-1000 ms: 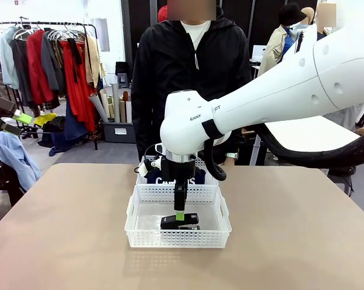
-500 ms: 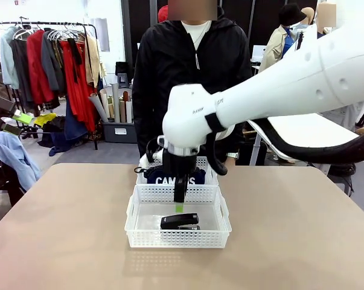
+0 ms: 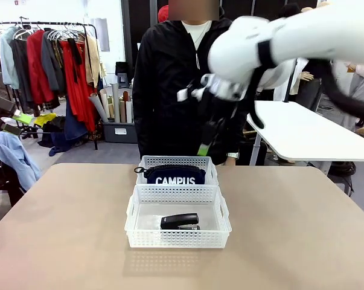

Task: Distribute items into two baskets.
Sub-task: Place the picked Stapler into the Organizing basket as instructed by the person.

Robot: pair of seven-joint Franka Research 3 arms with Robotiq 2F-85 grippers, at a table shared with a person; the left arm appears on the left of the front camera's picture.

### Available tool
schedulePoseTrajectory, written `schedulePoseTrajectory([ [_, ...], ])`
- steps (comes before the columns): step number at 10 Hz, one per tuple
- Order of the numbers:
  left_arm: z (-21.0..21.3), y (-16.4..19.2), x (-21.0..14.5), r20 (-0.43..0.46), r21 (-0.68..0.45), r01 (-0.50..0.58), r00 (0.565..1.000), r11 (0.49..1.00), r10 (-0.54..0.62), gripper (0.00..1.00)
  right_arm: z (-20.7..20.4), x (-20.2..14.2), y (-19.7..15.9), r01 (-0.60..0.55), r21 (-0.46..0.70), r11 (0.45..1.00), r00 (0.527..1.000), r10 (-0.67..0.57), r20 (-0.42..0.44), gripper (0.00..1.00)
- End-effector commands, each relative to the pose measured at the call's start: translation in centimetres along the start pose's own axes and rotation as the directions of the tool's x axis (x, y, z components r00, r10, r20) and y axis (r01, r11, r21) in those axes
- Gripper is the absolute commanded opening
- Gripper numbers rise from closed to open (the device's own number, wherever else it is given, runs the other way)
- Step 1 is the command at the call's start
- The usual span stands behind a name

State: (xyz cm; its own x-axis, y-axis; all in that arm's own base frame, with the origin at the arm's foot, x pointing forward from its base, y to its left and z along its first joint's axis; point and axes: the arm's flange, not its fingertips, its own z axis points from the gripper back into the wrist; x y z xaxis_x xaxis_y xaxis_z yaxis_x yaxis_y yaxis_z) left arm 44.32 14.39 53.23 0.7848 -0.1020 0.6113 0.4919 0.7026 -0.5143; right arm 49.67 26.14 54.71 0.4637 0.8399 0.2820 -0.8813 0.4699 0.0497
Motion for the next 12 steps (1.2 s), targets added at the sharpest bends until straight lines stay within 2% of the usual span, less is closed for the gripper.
schedulePoseTrajectory([
  [1, 0.0, -0.2, 0.1, 0.01, -0.01, -0.009, 1.0, 1.0, 0.009, 1.0, 3.0, -6.3, -2.7, 0.092, -0.004, 0.996, 0.995, -0.092, 0.046, 1.0],
  [3, 0.0, -0.2, 0.1, 0.01, -0.01, -0.009, 1.0, 1.0, 0.009, 1.0, 6.1, -12.5, -6.2, 0.222, 0.04, 0.974, 0.967, -0.225, 0.117, 1.0],
  [4, 0.0, -0.2, 0.1, 0.01, -0.01, -0.009, 1.0, 1.0, 0.009, 1.0, 7.6, -15.1, -6.6, 0.267, 0.046, 0.963, 0.947, -0.271, 0.172, 1.0],
  [5, 0.0, -0.2, 0.1, 0.01, -0.01, -0.009, 1.0, 1.0, 0.009, 1.0, 9.1, -17.6, -6.8, 0.307, 0.081, 0.948, 0.915, -0.317, 0.249, 1.0],
  [6, 0.0, -0.2, 0.1, 0.01, -0.01, -0.009, 1.0, 1.0, 0.009, 1.0, 10.1, -19.8, -7.0, 0.365, 0.084, 0.927, 0.882, -0.373, 0.288, 1.0],
  [8, 0.0, -0.2, 0.1, 0.01, -0.01, -0.009, 1.0, 1.0, 0.009, 1.0, 11.3, -24.6, -8.0, 0.466, 0.16, 0.87, 0.777, -0.489, 0.396, 1.0],
  [10, 0.0, -0.2, 0.1, 0.01, -0.01, -0.009, 1.0, 1.0, 0.009, 1.0, 10.3, -28.3, -8.9, 0.542, 0.254, 0.801, 0.703, -0.597, 0.386, 1.0],
  [12, 0.0, -0.2, 0.1, 0.01, -0.01, -0.009, 1.0, 1.0, 0.009, 1.0, 9.1, -31.3, -8.5, 0.55, 0.313, 0.774, 0.651, -0.633, 0.419, 1.0],
])
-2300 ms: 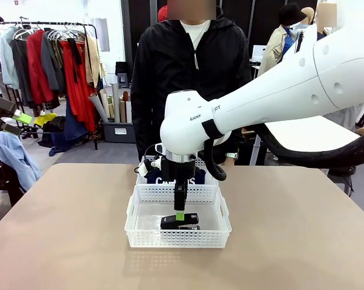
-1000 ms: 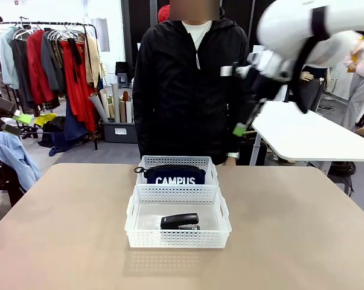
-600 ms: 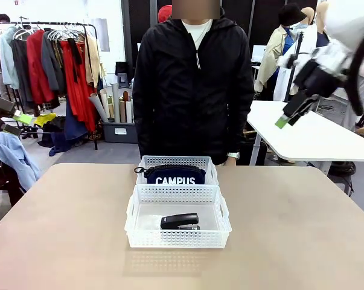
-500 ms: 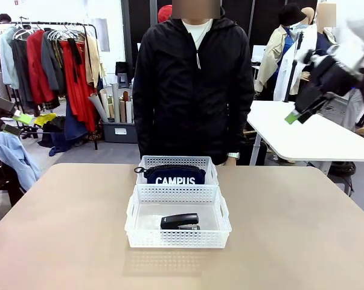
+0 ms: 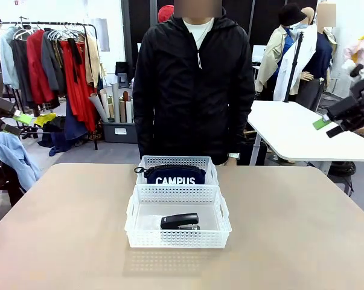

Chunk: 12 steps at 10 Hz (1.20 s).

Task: Distribute items into two baskets.
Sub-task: Place the picked Stapler into the Organizing basket as instructed by the person.

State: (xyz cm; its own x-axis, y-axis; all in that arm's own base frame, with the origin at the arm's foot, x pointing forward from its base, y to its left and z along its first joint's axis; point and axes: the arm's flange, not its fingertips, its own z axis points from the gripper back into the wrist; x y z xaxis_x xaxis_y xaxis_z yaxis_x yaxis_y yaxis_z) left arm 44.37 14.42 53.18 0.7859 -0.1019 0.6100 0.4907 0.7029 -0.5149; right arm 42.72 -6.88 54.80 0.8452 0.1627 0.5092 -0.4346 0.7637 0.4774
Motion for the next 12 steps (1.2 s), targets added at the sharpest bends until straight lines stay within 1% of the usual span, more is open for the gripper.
schedulePoseTrajectory([
  [1, 0.0, -0.3, 0.1, 0.011, -0.01, -0.008, 1.0, 1.0, 0.008, 1.0, -0.1, -2.1, 0.3, -0.026, 0.046, 0.999, 0.997, 0.023, 0.08, 1.0],
  [3, 0.0, -0.3, 0.1, 0.011, -0.01, -0.008, 1.0, 1.0, 0.008, 1.0, 1.2, -3.8, -0.2, -0.034, 0.072, 0.997, 0.985, 0.021, 0.17, 1.0],
  [4, 0.0, -0.3, 0.1, 0.011, -0.01, -0.008, 1.0, 1.0, 0.008, 1.0, 1.7, -4.5, -0.5, -0.009, 0.074, 0.997, 0.978, -0.007, 0.208, 1.0],
  [5, 0.0, -0.3, 0.1, 0.011, -0.01, -0.008, 1.0, 1.0, 0.008, 1.0, 1.5, -4.1, -0.1, -0.028, 0.033, 0.999, 0.983, 0.021, 0.183, 1.0],
  [6, 0.0, -0.3, 0.1, 0.011, -0.01, -0.008, 1.0, 1.0, 0.008, 1.0, 1.6, -3.4, -0.2, 0.012, 0.064, 0.998, 0.992, -0.02, 0.128, 1.0],
  [12, 0.0, -0.3, 0.1, 0.011, -0.01, -0.008, 1.0, 1.0, 0.008, 1.0, 1.6, -3.4, -0.2, 0.012, 0.064, 0.998, 0.992, -0.02, 0.128, 1.0],
])
